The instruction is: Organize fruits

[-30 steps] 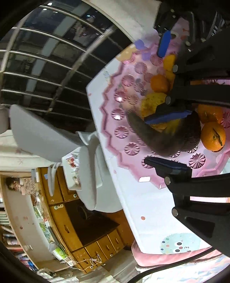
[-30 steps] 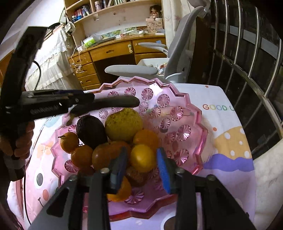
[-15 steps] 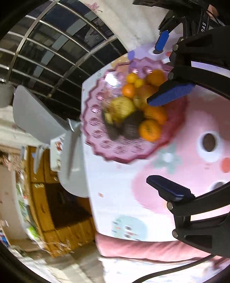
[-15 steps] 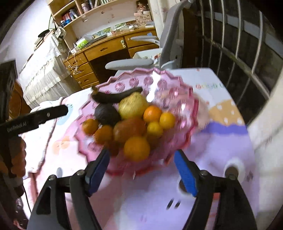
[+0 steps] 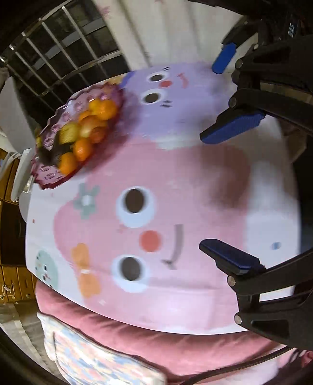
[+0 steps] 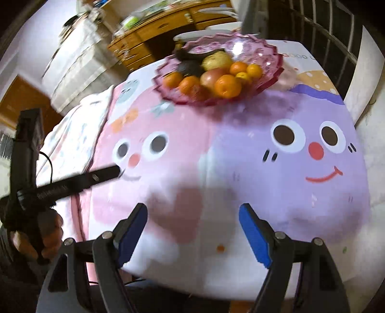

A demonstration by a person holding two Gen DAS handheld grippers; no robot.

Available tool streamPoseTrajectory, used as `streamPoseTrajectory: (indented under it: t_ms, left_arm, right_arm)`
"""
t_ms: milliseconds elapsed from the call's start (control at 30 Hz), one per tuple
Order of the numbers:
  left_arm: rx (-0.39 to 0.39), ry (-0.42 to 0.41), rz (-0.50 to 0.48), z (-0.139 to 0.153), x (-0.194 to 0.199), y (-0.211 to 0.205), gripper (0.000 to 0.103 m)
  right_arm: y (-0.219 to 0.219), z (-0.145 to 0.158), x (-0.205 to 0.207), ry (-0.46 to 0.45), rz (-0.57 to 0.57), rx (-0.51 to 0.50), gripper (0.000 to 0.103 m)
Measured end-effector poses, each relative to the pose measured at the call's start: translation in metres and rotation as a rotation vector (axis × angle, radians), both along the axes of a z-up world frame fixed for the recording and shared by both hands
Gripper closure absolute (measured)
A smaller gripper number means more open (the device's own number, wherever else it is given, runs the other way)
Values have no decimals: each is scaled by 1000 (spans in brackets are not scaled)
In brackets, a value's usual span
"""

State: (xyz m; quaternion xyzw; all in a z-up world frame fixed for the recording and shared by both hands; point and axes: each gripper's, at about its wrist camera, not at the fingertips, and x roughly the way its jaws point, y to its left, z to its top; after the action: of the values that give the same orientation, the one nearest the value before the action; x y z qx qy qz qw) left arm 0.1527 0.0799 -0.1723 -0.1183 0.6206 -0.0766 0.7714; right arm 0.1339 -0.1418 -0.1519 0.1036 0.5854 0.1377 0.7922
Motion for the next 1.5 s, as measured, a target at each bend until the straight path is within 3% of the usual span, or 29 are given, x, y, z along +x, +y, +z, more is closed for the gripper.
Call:
streamPoseTrajectory:
  t_ms: [167, 267, 467, 667, 767, 933, 1500]
  left_arm:
    - [12, -69, 23, 35, -47, -19, 23]
    - [49, -148, 56, 68, -74, -30, 22]
    - [63, -240, -1, 124, -114, -54, 21]
    - [125, -383, -22, 178, -158, -65, 12]
    - [167, -433, 7, 186, -177, -68, 9]
    - [253, -432, 33, 185, -191, -74, 4]
    - [324, -385, 85, 171, -187, -73, 3]
  right_arm:
    - [1, 31, -48, -41, 86, -3, 24]
    - [-9, 52, -75, -64, 93, -21, 24]
    - [-31, 99, -117, -127, 42, -39, 23]
    - [-39, 139, -146, -180, -16, -38, 9]
    - [-38, 148, -160, -219, -34, -33, 7]
    - [-34, 147, -173, -244, -55, -61, 6]
    - [-31, 137, -172, -248, -54, -102, 6]
